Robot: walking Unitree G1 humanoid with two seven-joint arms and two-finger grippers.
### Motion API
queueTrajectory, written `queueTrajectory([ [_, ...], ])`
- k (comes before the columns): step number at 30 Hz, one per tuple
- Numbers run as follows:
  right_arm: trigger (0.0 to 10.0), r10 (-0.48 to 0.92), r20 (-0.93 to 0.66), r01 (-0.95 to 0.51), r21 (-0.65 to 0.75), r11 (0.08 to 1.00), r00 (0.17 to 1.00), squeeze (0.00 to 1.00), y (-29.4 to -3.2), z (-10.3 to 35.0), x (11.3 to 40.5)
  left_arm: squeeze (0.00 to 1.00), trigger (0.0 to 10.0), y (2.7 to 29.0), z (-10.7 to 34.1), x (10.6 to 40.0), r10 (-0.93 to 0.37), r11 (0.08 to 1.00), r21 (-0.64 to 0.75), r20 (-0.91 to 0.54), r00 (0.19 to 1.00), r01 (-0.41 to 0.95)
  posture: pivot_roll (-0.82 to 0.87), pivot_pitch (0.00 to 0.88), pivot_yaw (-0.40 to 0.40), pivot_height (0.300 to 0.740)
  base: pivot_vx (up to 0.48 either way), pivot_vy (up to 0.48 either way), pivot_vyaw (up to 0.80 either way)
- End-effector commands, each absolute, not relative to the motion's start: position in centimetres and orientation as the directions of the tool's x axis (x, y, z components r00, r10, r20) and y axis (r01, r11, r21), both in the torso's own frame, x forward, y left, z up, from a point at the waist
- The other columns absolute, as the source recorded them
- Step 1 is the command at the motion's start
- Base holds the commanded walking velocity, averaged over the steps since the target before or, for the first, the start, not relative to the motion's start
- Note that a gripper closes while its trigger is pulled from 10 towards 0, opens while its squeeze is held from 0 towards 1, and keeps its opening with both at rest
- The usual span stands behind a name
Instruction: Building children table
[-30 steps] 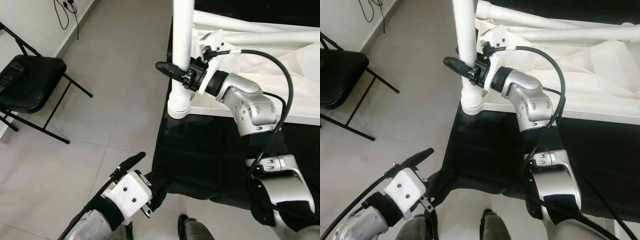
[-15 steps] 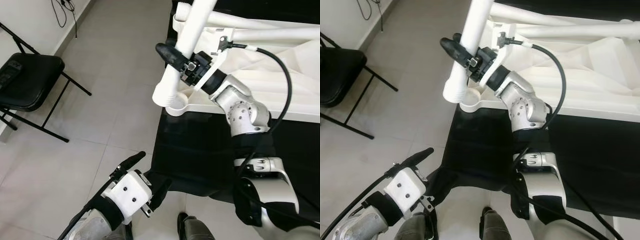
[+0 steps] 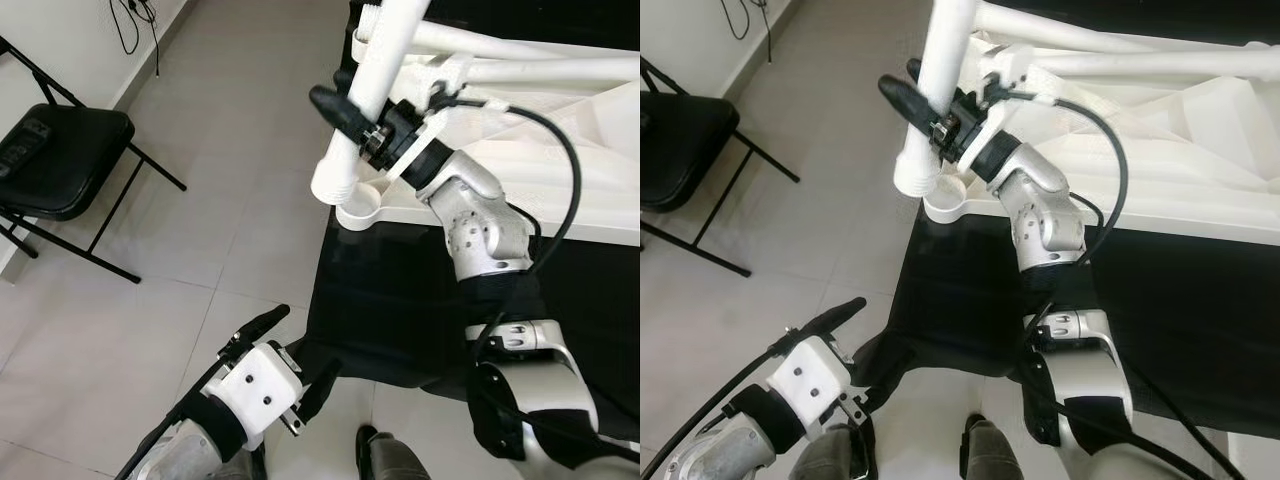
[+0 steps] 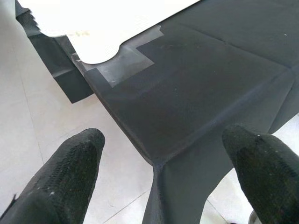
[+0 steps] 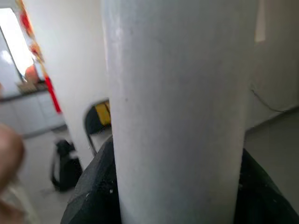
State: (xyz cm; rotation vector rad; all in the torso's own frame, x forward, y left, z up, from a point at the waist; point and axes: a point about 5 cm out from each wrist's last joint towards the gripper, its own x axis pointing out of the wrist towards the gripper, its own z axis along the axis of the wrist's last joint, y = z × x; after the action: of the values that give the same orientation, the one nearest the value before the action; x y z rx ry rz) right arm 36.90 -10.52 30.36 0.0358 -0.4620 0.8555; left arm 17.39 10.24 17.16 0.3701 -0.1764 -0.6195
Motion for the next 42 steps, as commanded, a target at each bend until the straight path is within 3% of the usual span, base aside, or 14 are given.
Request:
queueTrajectory([
  [1, 10.0, 0.720, 0.368, -0.714, -0.183, 0.676, 0.588, 0.00, -10.5, 29.2, 37.0, 0.00, 10.0, 10.3, 16.5, 17.2, -0.595, 0.748, 0.378, 0.019, 0.804, 0.545, 0.01, 0.338, -0.040, 0.740, 0.000, 0.000, 0.00],
  [5, 10.0, 0.700, 0.320, -0.680, -0.194, 0.708, 0.638, 0.00, -11.0, 28.3, 37.5, 0.00, 10.0, 10.3, 16.5, 17.1, -0.595, 0.748, 0.377, 0.018, 0.803, 0.546, 0.01, 0.339, -0.040, 0.740, 0.000, 0.000, 0.00],
  [14, 10.0, 0.684, 0.295, -0.676, -0.146, 0.722, 0.667, 0.00, -11.4, 27.5, 37.8, 0.00, 10.0, 10.3, 16.5, 17.0, -0.599, 0.746, 0.375, 0.016, 0.801, 0.550, 0.01, 0.336, -0.038, 0.740, 0.000, 0.000, 0.00],
  [17, 10.0, 0.702, 0.319, -0.715, -0.096, 0.692, 0.636, 0.00, -11.6, 27.5, 37.7, 0.00, 10.0, 10.3, 16.4, 16.9, -0.599, 0.746, 0.374, 0.014, 0.801, 0.552, 0.01, 0.334, -0.036, 0.740, 0.000, 0.000, 0.00],
  [27, 10.0, 0.783, 0.300, -0.795, -0.112, 0.596, 0.545, 0.00, -11.4, 27.3, 36.9, 0.00, 10.0, 10.2, 16.4, 16.8, -0.606, 0.740, 0.373, 0.009, 0.796, 0.559, 0.01, 0.328, -0.033, 0.740, 0.000, 0.000, 0.00],
  [42, 10.0, 0.790, 0.219, -0.789, -0.112, 0.604, 0.573, 0.00, -11.3, 26.3, 37.3, 0.00, 10.0, 10.3, 16.5, 16.9, -0.603, 0.741, 0.376, 0.010, 0.798, 0.556, 0.01, 0.339, -0.033, 0.740, 0.000, 0.000, 0.00],
])
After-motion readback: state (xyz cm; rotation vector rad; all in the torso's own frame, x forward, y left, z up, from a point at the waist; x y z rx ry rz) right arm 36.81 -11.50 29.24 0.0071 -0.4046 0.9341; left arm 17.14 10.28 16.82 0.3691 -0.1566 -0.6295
